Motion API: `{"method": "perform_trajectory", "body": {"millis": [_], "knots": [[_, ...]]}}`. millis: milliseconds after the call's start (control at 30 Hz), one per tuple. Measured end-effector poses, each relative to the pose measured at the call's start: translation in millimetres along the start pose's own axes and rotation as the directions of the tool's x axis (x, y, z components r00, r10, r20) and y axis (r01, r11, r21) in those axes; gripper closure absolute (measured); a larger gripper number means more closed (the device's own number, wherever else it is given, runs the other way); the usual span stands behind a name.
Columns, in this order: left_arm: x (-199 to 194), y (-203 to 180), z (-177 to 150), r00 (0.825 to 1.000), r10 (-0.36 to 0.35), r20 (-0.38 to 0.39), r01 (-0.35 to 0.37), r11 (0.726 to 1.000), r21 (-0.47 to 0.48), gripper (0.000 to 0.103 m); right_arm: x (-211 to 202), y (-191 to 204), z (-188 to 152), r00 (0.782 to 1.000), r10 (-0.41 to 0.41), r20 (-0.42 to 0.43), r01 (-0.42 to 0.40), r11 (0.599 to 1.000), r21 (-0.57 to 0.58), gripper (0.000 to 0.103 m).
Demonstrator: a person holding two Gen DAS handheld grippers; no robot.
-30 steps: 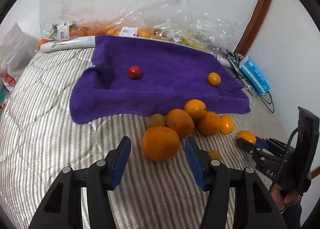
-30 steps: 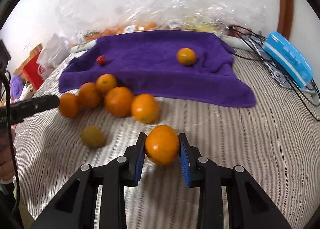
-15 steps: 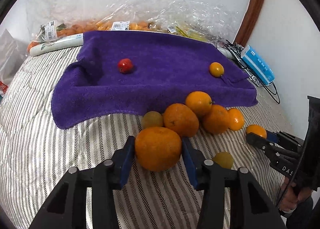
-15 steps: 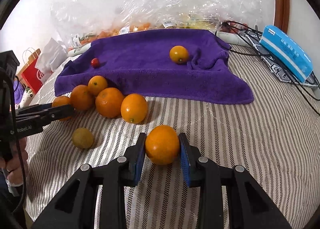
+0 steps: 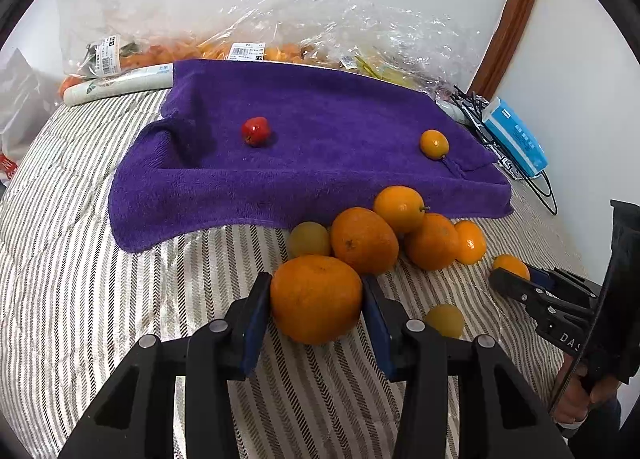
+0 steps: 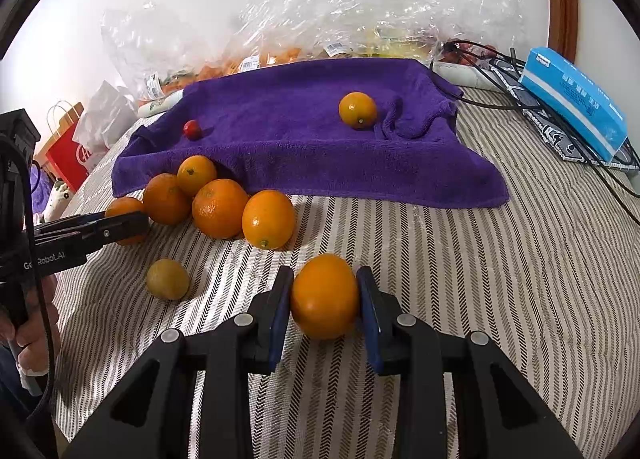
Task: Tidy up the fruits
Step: 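Lift the orange with right tool while left holds the large orange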
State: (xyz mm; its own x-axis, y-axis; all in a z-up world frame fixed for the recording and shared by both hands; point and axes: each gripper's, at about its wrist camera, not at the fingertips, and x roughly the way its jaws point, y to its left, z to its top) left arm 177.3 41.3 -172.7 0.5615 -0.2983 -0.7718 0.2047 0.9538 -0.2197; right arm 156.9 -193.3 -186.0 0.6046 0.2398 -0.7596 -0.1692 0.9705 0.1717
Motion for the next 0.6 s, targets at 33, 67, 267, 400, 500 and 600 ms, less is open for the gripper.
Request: {"method": "perform_trajectory", "body": {"millis": [33,67,267,400,500,600], "knots": [[-1.3,0.6,-0.5,1.0,0.0,0.0,0.0,1.0,-0.001,0.061,-0.1,-0.4,0.0,1.0,0.001,0.0,-0.001,1.0,0.0,0.071],[-3.2,1.3,-1.1,1.0,0.0,0.001,0.0,1.0,-0.002,0.061,-0.3,-0.8,0.3,1.0,0.002,0.001,-0.002,1.0,0.002,0.071],[-13.0,6.8,-3.6,1.0,-0.011,0.018,0.011,0.999,-0.033,0.061,-4.3,-5.1,-0.9,1.0,0.02,0.006,-0.021,0.999,0.031,0.071],[-21.8,7.0,-3.5,0.999,-0.013,0.042,0.015,0.999,-0.035,0.063,-10.8,-4.8,-0.6,1.0,0.022,0.021,-0.023,0.999,0.036,0.071],[-27.3,6.4,-2.7,0.998,-0.021,0.053,0.023,0.999,-0.034,0.066,-16.1,-4.9,1.9,0.999,0.028,0.034,-0.03,0.999,0.04,0.075],[-24.9,5.0,-4.1,0.999,-0.023,0.043,0.024,0.999,-0.025,0.064,-19.8,-4.6,3.9,0.999,0.028,0.041,-0.03,0.999,0.041,0.078]]}}
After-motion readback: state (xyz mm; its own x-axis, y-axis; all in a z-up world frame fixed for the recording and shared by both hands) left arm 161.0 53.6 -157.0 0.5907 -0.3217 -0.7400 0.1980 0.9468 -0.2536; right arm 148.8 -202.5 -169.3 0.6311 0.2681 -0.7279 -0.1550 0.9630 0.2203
